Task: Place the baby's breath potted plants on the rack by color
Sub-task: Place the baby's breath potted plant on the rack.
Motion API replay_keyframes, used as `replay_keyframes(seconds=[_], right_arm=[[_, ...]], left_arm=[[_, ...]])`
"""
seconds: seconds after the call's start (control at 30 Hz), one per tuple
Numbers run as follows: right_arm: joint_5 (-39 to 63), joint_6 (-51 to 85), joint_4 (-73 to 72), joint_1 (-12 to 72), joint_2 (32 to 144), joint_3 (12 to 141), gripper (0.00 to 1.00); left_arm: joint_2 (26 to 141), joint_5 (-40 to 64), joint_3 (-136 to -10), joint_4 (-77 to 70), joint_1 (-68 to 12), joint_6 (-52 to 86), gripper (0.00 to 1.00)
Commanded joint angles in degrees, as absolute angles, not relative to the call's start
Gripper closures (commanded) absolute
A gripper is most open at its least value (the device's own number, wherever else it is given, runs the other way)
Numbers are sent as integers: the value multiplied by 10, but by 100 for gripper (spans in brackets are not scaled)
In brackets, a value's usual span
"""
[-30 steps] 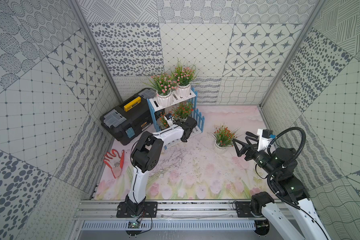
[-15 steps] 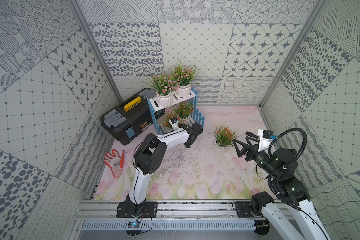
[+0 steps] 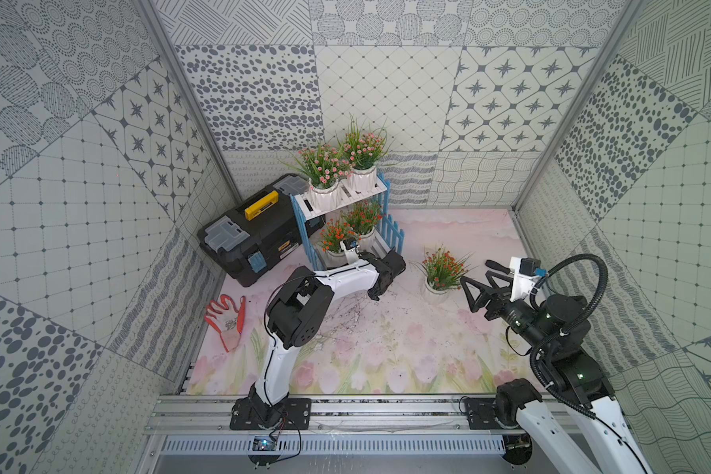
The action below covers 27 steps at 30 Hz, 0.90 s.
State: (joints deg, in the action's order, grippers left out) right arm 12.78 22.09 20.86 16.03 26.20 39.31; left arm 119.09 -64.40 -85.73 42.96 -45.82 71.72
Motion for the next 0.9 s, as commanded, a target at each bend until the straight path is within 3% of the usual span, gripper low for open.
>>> replay_keyframes(seconds=[0.0, 0.2, 0.5, 0.6, 0.87], right_arm=[[126, 217, 196, 158, 250, 393, 2], [125, 217, 200, 158, 255, 393, 2], [117, 214, 210, 158, 269, 403, 2], [119, 216, 215, 158, 278, 408, 2], [124, 225, 213, 158, 270, 404, 2]], left_arm=[[1175, -636, -841, 434, -479, 696, 2], [1147, -610, -792, 350, -529, 607, 3], [962, -420, -591, 46, -555, 328, 8], [920, -370, -570, 38, -546, 291, 10], [958, -238, -580, 1, -477, 260, 29]])
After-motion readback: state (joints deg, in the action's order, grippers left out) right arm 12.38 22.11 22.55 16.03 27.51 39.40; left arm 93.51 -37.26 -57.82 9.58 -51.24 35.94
